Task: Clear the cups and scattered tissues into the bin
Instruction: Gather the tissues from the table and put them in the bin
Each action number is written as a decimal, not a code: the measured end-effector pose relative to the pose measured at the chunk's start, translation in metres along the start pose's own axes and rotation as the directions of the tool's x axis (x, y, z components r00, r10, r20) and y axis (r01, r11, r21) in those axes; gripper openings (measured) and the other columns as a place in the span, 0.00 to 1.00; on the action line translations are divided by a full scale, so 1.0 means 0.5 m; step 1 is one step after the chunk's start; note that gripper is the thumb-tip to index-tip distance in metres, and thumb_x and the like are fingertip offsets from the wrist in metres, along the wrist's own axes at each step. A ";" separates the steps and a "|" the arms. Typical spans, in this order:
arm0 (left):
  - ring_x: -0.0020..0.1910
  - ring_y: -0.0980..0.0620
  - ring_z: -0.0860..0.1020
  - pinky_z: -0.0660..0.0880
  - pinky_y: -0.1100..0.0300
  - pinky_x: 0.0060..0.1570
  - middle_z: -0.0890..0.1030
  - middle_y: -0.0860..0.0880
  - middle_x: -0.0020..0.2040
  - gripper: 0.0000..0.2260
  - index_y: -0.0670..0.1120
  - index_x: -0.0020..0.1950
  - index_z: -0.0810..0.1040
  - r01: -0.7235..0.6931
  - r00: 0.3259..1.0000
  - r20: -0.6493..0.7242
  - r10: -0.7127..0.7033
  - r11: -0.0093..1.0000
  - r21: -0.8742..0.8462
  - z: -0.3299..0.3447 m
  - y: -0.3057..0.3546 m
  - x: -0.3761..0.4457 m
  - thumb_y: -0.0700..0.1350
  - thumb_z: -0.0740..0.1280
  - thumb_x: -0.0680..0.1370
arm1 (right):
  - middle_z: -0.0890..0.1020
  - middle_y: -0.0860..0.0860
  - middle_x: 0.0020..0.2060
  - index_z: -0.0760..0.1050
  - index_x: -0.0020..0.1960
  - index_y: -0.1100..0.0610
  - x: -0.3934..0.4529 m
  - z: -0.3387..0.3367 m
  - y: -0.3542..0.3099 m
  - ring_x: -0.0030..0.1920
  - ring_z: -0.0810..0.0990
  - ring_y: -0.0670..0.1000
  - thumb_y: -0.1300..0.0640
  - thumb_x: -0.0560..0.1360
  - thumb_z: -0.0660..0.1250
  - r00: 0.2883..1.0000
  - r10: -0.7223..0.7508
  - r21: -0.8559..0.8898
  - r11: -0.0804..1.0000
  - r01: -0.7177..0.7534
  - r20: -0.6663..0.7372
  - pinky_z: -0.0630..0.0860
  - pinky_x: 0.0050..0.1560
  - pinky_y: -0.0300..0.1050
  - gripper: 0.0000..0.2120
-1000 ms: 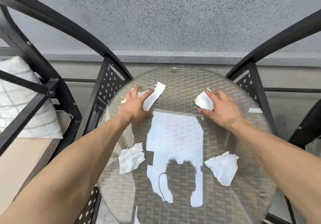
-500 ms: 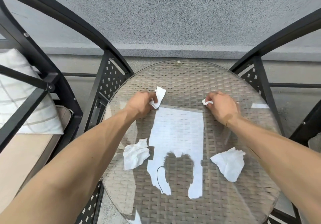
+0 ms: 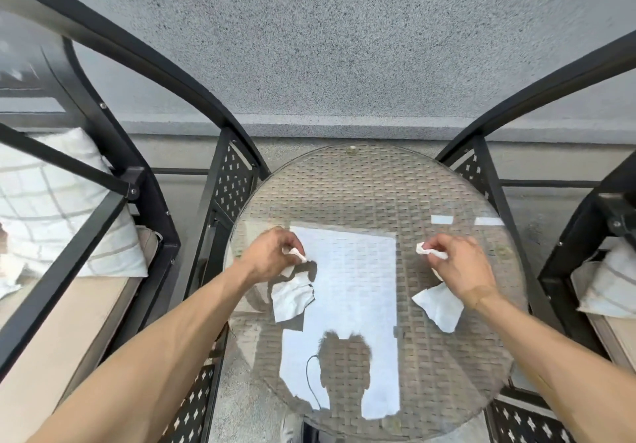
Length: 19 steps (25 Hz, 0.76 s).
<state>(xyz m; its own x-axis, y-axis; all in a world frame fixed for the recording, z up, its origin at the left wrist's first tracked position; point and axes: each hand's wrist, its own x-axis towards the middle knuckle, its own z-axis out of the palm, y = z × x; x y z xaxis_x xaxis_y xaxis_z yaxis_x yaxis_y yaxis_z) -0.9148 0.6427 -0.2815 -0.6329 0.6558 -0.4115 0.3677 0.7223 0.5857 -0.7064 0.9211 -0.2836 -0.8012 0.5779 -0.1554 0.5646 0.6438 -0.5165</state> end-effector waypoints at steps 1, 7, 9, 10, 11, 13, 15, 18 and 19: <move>0.56 0.51 0.73 0.72 0.54 0.60 0.74 0.53 0.54 0.07 0.56 0.41 0.79 -0.009 1.000 0.007 0.009 1.000 0.015 0.000 -0.003 -0.015 0.45 0.75 0.72 | 0.83 0.51 0.46 0.79 0.52 0.51 -0.023 -0.004 -0.002 0.54 0.73 0.56 0.59 0.73 0.69 1.000 0.028 -0.001 1.000 -0.028 -0.001 0.67 0.48 0.46 0.09; 0.77 0.46 0.51 0.51 0.52 0.73 0.54 0.51 0.79 0.12 0.59 0.36 0.79 -0.096 0.988 0.132 0.077 0.985 0.146 0.016 -0.011 -0.074 0.43 0.77 0.70 | 0.83 0.53 0.52 0.68 0.71 0.50 -0.126 0.023 -0.019 0.60 0.72 0.58 0.55 0.72 0.71 0.969 0.237 -0.060 0.971 -0.233 0.070 0.69 0.55 0.48 0.29; 0.77 0.50 0.53 0.55 0.53 0.73 0.50 0.53 0.79 0.11 0.58 0.37 0.79 -0.100 0.987 0.147 0.068 0.970 0.220 0.034 -0.018 -0.087 0.43 0.77 0.70 | 0.82 0.55 0.55 0.62 0.74 0.49 -0.137 0.040 -0.015 0.62 0.72 0.59 0.53 0.71 0.72 0.944 0.303 -0.115 0.950 -0.289 0.129 0.70 0.57 0.50 0.34; 0.76 0.51 0.57 0.60 0.53 0.72 0.51 0.55 0.79 0.11 0.57 0.37 0.79 -0.086 0.988 0.148 0.050 0.965 0.246 0.044 -0.021 -0.091 0.42 0.77 0.70 | 0.81 0.55 0.56 0.61 0.74 0.49 -0.135 0.045 -0.013 0.62 0.72 0.59 0.52 0.71 0.72 0.932 0.328 -0.125 0.942 -0.311 0.153 0.71 0.57 0.50 0.35; 0.74 0.52 0.61 0.66 0.52 0.68 0.52 0.57 0.79 0.10 0.57 0.37 0.79 -0.072 0.988 0.148 0.032 0.959 0.274 0.054 -0.024 -0.093 0.42 0.77 0.70 | 0.80 0.56 0.56 0.63 0.73 0.50 -0.129 0.051 -0.010 0.62 0.73 0.59 0.52 0.70 0.73 0.923 0.343 -0.125 0.937 -0.325 0.171 0.72 0.56 0.50 0.35; 0.69 0.55 0.68 0.71 0.54 0.60 0.56 0.60 0.78 0.09 0.57 0.37 0.79 -0.049 0.991 0.137 0.003 0.942 0.331 0.077 -0.033 -0.096 0.43 0.76 0.71 | 0.80 0.57 0.55 0.68 0.69 0.53 -0.115 0.065 0.001 0.59 0.75 0.60 0.54 0.70 0.73 0.915 0.346 -0.141 0.936 -0.322 0.206 0.74 0.55 0.51 0.30; 0.65 0.57 0.71 0.74 0.58 0.55 0.62 0.61 0.75 0.07 0.57 0.40 0.81 -0.032 0.996 0.088 -0.001 0.925 0.378 0.101 -0.043 -0.100 0.44 0.74 0.72 | 0.81 0.58 0.51 0.72 0.62 0.56 -0.111 0.078 0.013 0.56 0.76 0.60 0.56 0.70 0.72 0.918 0.338 -0.178 0.936 -0.305 0.207 0.75 0.53 0.52 0.22; 0.59 0.53 0.75 0.76 0.58 0.49 0.74 0.58 0.66 0.05 0.55 0.43 0.82 -0.016 1.000 -0.010 0.022 0.917 0.398 0.135 -0.054 -0.107 0.44 0.72 0.74 | 0.81 0.59 0.48 0.76 0.57 0.56 -0.124 0.089 0.026 0.53 0.77 0.60 0.58 0.71 0.72 0.934 0.332 -0.169 0.936 -0.309 0.133 0.76 0.49 0.50 0.15; 0.55 0.52 0.77 0.77 0.58 0.46 0.76 0.57 0.59 0.04 0.54 0.44 0.82 -0.014 0.999 -0.040 0.032 0.918 0.396 0.144 -0.056 -0.110 0.44 0.72 0.74 | 0.82 0.59 0.48 0.78 0.56 0.56 -0.130 0.091 0.031 0.51 0.78 0.60 0.57 0.72 0.71 0.938 0.330 -0.168 0.935 -0.311 0.103 0.76 0.48 0.50 0.14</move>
<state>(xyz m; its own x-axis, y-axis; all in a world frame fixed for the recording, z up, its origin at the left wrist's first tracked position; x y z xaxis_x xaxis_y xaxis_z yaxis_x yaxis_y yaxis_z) -0.8413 0.6021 -0.3257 -0.6474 0.6696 -0.3640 0.6162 0.7409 0.2670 -0.6544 0.8706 -0.3199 -0.5856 0.7033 -0.4029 0.8106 0.5070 -0.2932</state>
